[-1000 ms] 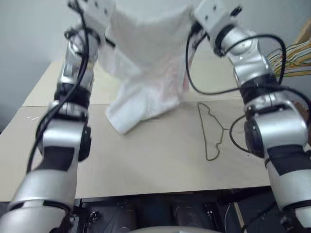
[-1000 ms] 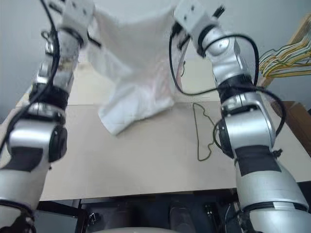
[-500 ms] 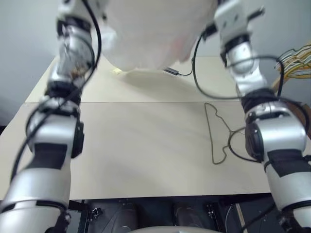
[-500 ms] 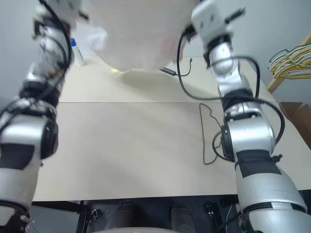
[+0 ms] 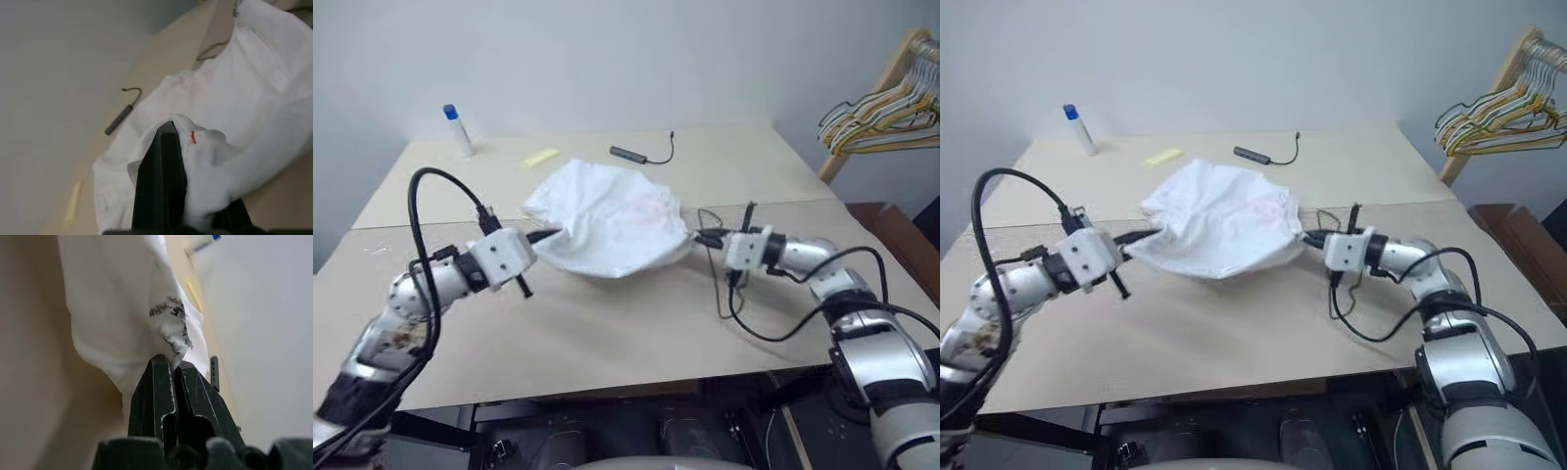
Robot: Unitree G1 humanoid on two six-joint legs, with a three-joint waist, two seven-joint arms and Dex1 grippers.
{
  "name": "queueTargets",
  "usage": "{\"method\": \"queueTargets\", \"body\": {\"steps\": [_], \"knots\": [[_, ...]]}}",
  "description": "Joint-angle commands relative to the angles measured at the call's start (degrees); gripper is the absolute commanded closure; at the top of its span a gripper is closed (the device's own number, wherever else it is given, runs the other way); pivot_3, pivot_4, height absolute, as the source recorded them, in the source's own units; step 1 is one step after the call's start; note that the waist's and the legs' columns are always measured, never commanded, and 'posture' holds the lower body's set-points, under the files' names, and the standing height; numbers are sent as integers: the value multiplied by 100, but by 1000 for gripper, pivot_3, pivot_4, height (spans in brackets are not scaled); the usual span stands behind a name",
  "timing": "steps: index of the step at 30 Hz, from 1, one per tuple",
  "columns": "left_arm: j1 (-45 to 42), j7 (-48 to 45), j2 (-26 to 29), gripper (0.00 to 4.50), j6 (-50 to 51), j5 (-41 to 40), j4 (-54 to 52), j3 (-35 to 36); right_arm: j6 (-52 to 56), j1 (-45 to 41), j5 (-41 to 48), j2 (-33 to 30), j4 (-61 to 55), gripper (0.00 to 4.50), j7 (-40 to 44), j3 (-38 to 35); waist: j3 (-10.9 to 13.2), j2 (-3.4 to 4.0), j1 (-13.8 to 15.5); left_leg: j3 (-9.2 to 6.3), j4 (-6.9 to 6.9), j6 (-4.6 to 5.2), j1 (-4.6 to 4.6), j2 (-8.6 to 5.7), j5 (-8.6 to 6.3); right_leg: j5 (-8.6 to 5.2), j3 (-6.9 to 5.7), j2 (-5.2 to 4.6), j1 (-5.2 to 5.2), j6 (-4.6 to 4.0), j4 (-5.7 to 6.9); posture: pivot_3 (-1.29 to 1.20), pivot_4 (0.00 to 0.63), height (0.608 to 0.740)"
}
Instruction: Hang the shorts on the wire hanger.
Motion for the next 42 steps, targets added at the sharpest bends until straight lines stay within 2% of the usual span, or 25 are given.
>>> {"method": "queueTargets", "body": {"steps": [1, 8, 11, 14, 20, 25, 26, 28, 34, 38, 42], "knots": [[436, -703, 390, 4466, 277, -247, -490, 288, -262, 151, -152, -212, -395, 4500, -101, 37, -1, 1, 13, 1, 0, 0, 10, 0, 0, -2, 1, 0, 7, -4, 2, 63, 0, 740], [1365, -1385, 666, 4466, 344, -163, -917, 595, -167, 1318, -290, -659, -1670, 4500, -135, 167, -6, -1, 56, 13, -17, 4, 14, 6, -2, -12, 12, 2, -1, -8, 9, 34, 0, 740], [1802, -1772, 814, 4466, 373, -189, -1112, 849, 147, 1906, -12, -846, -2506, 4500, -23, 134, -5, -2, 62, 24, -29, 16, 15, 8, -10, -22, 20, 2, -9, -7, 10, 24, 9, 740], [2536, -2291, 929, 4466, 343, -334, -1350, 1399, 636, 2693, 368, -1130, -3628, 4500, 94, 78, -3, -5, 71, 40, -43, 19, 27, 19, -11, -29, 28, 5, -11, -16, 10, 16, 26, 740], [3454, -2623, 626, 4466, 315, -289, -1599, 2186, 1498, 3879, 570, -1387, -5376, 4500, 28, -131, 2, -8, 173, 61, -53, 17, 40, 33, -12, -41, 30, 7, -18, -33, 11, 12, 38, 740], [3697, -2574, 330, 4466, 280, -79, -1746, 1941, 2041, 4427, 750, -1513, -6180, 4500, 113, -295, 12, -19, 224, 61, -36, -30, 42, 39, -41, -44, 21, 6, -27, -36, 7, 16, 43, 740], [3744, -2573, 291, 4038, 390, -146, -1855, 1928, 2103, 4486, 917, -1614, -6264, 3967, 226, -306, 15, -25, 237, 61, -35, -35, 42, 39, -44, -44, 20, 6, -33, -37, 2, 16, 43, 740], [3796, -2603, 231, 3559, 524, -279, -1998, 1978, 2211, 4557, 1169, -1750, -6374, 3423, 360, -344, 29, -40, 267, 62, -31, -45, 39, 40, -51, -45, 19, 4, -32, -37, -2, 23, 50, 740], [3602, -2927, 209, 1690, 1342, -1630, -2049, 3285, 2785, 4763, 2082, -2403, -6705, 1382, 997, -628, 125, -44, 348, 64, -25, -46, 36, 48, -53, -46, 15, 5, -41, -39, -5, 48, 77, 740], [2777, -3290, 707, 1679, 2107, -2614, -1407, 4320, 3385, 4867, 2695, -2735, -6812, 25, 1412, -955, 196, -44, 454, 62, -25, -45, 32, 47, -53, -47, 9, 7, -52, -40, -3, 64, 82, 740], [1754, -2938, 1018, 1679, 2907, -3398, -1027, 4506, 3979, 4692, 3054, -2707, -6620, 25, 1579, -1282, 223, -39, 483, 62, -23, -45, 22, 46, -54, -48, 7, 6, -62, -41, -7, 57, 78, 740]]}}
